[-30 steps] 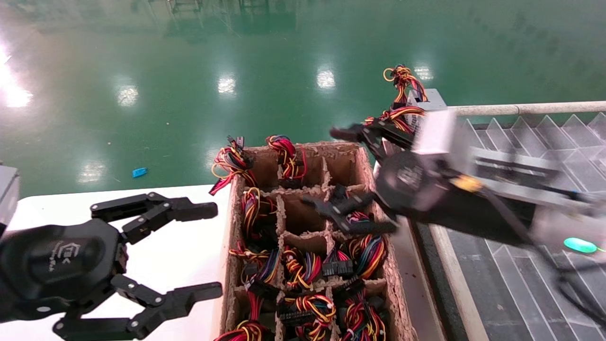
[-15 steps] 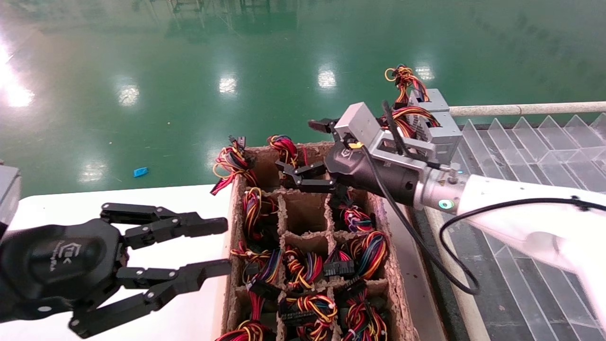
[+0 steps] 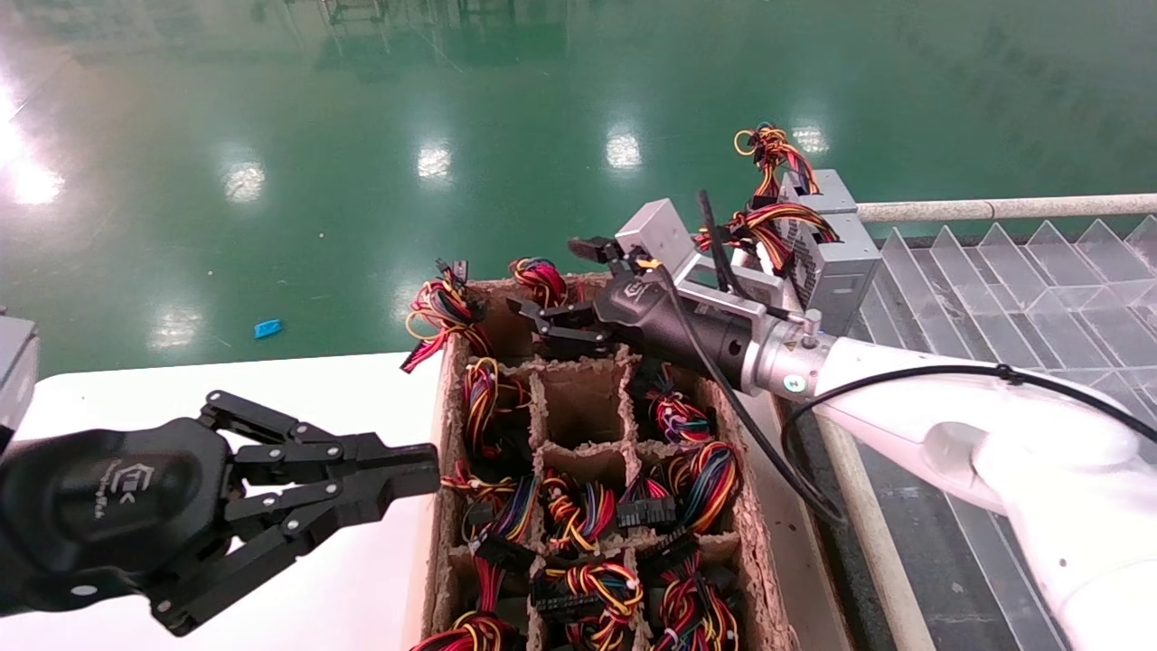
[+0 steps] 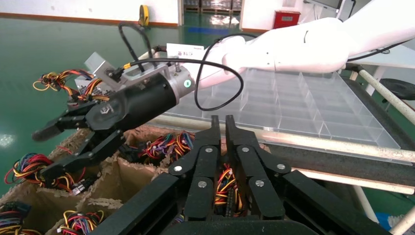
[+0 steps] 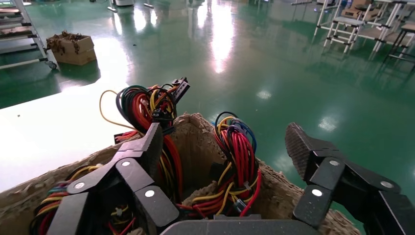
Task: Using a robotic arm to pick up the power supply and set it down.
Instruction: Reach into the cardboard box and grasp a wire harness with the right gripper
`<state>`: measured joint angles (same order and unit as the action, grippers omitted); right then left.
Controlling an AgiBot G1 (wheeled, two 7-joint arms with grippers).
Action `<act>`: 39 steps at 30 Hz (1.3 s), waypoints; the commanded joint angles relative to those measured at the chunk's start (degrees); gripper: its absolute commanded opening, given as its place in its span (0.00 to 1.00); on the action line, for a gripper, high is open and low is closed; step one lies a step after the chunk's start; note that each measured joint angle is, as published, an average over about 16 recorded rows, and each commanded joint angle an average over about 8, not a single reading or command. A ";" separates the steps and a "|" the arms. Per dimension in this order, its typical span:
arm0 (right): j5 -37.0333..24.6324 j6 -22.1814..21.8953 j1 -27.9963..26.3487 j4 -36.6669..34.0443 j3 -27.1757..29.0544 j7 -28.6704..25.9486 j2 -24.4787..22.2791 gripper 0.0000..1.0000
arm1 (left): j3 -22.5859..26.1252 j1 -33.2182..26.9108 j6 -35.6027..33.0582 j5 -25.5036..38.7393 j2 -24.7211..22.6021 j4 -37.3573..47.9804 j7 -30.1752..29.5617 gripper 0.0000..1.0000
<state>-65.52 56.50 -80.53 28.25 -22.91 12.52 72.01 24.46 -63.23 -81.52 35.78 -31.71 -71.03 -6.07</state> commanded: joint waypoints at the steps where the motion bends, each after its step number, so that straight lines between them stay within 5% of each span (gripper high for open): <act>1: 0.35 0.10 -0.64 -2.50 0.21 1.17 1.07 0.00 | 0.00 0.00 0.00 0.00 0.00 0.00 0.00 0.00; 18: 2.46 -1.71 -3.46 -12.93 0.72 10.72 5.27 0.00 | 0.00 0.00 0.00 0.00 0.00 0.00 0.00 0.00; 39: 5.18 0.14 -5.00 -16.33 -1.73 13.47 4.92 0.00 | 0.00 0.00 0.00 0.00 0.00 0.00 0.00 0.00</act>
<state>-60.36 56.92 -85.71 12.58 -24.57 26.56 76.81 24.46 -63.24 -81.52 35.78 -31.71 -71.03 -6.07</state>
